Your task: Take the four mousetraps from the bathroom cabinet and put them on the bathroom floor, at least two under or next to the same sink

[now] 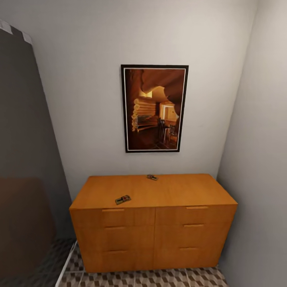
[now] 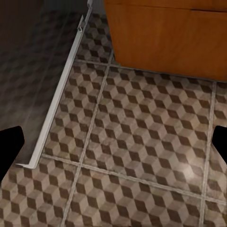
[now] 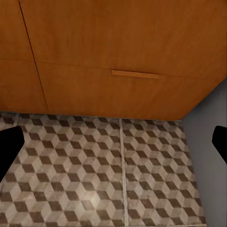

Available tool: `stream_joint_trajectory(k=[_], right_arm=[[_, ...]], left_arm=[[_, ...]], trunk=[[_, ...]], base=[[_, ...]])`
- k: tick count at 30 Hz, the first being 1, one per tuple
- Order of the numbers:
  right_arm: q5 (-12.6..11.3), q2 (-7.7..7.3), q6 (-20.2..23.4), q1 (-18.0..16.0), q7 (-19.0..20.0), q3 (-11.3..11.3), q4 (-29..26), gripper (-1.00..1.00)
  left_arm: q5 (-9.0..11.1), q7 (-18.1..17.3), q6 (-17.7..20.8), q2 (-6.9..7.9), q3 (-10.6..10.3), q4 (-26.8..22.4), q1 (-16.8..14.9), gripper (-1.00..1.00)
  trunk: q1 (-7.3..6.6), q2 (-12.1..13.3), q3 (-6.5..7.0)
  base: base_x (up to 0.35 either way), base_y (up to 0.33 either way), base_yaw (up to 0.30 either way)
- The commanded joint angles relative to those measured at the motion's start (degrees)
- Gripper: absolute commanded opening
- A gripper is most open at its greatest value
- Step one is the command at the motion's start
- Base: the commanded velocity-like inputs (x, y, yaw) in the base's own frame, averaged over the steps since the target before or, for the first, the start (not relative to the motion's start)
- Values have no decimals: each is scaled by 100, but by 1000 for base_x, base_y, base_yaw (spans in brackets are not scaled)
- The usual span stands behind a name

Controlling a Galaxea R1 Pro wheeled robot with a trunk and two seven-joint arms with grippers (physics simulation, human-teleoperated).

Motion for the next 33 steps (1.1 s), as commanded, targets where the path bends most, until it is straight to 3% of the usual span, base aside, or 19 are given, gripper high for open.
stream_joint_trajectory(k=[1,8,21,26,28,30,32,33], right_arm=[[2,4,-23,-8,-43,47,24,100],[2,4,-23,-8,-44,47,24,100],[33,-38,-13,-8,-47,45,12,100],[61,-62,83,-11,-58,42,-317,100],[94,-64,330,-14,-60,44,-669,100],[144,-67,726,-14,-61,46,-1129,100],[191,-68,1199,-13,-61,47,-1695,100],[215,-67,1537,-13,-61,47,-2114,100]], left_arm=[[-21,27,-19,-5,-22,18,-5,100],[-21,28,-19,-7,-22,16,-5,100],[32,9,-60,-29,-16,10,-5,100],[0,10,-32,-38,-62,-85,-13,100],[-33,29,48,-32,-77,-370,-30,100],[-73,54,357,8,-83,-855,-41,100],[-131,101,966,136,-82,-1497,-49,100],[-167,155,1474,292,-77,-2009,-52,100]], trunk=[[5,-4,-2],[5,-4,-2],[5,-4,-2],[5,-4,-2],[5,-4,-2],[5,-4,-2],[5,-4,-2],[5,-4,-2]], base=[[265,79,0],[168,35,0],[17,3,0],[0,0,0],[0,0,0],[0,0,0],[0,0,0],[0,0,0]])
